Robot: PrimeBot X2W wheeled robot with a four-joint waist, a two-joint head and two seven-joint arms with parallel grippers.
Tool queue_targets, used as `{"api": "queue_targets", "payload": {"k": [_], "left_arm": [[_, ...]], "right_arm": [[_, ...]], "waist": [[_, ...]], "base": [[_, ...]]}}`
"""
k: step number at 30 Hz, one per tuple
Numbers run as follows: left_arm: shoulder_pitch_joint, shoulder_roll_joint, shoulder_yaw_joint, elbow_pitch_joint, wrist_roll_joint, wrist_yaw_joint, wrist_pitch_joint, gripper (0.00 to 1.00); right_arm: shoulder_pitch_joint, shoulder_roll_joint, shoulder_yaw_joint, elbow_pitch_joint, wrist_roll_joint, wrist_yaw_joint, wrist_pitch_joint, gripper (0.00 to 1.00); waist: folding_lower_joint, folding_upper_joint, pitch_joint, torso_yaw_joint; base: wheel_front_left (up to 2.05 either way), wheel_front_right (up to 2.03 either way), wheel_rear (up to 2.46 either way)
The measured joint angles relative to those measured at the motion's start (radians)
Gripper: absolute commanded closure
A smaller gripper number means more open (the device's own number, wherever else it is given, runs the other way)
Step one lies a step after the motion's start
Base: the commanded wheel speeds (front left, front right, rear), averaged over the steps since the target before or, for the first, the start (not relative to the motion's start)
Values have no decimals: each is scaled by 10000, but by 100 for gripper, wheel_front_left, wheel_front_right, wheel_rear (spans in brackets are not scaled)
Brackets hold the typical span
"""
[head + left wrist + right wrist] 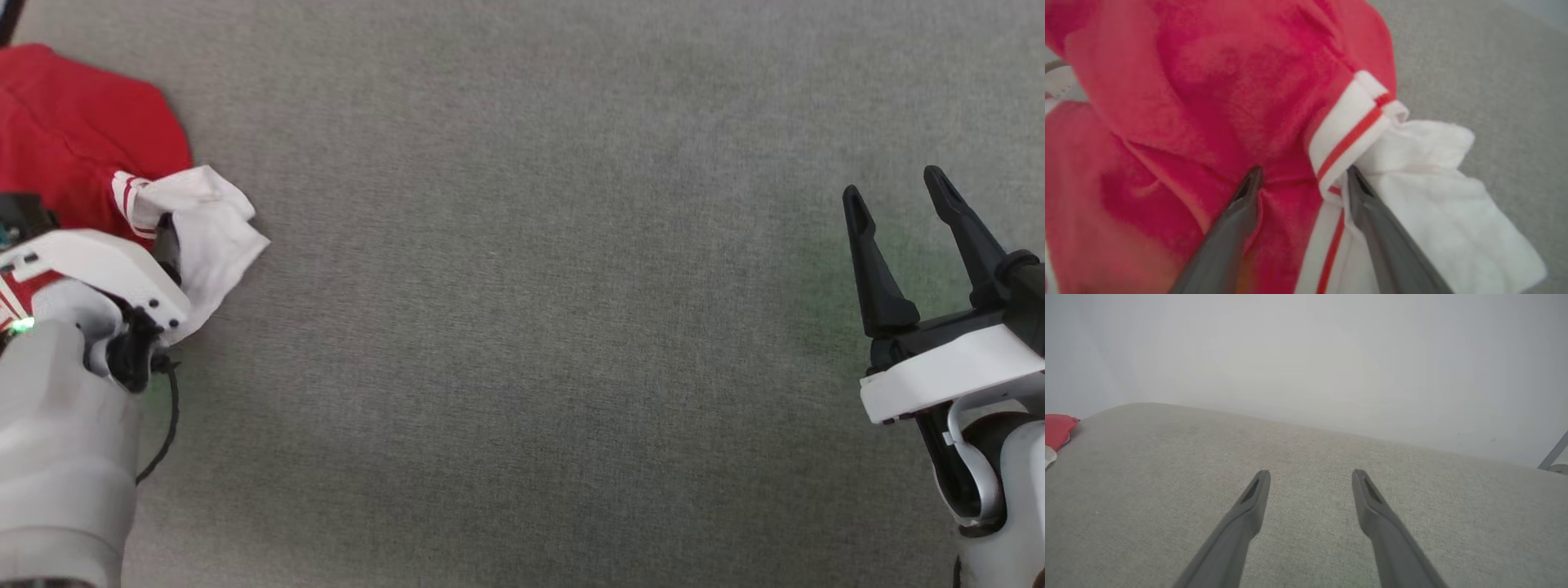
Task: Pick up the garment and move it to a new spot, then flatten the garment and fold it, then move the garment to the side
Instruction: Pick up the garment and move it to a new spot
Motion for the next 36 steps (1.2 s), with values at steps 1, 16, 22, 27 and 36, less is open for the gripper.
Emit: {"api": "queue_targets", "payload": {"k": [1,16,22,27,36], "left_arm": [[-139,-4,-27,178,-8,2,169,0],[-810,265,-265,953,-113,56,1101,100],[-655,543,-535,1003,71,-213,357,100],[-663,989,-844,702,318,-349,-435,100],[-883,1749,-1312,-336,836,-399,-1816,100]], "right_arm": [[-10,-6,-4,-23,2,0,33,0],[-135,-25,-54,-10,4,0,192,0],[175,148,-270,205,75,0,73,0],[407,362,-370,449,173,0,-48,0],[843,748,-520,692,472,0,-217,0]], "waist": [[0,0,99,-29],[0,1,270,-100],[0,0,-237,8],[0,0,-812,141],[0,0,-1919,391]], "base": [[0,0,0],[0,0,0],[0,0,0],[0,0,0],[0,0,0]]}}
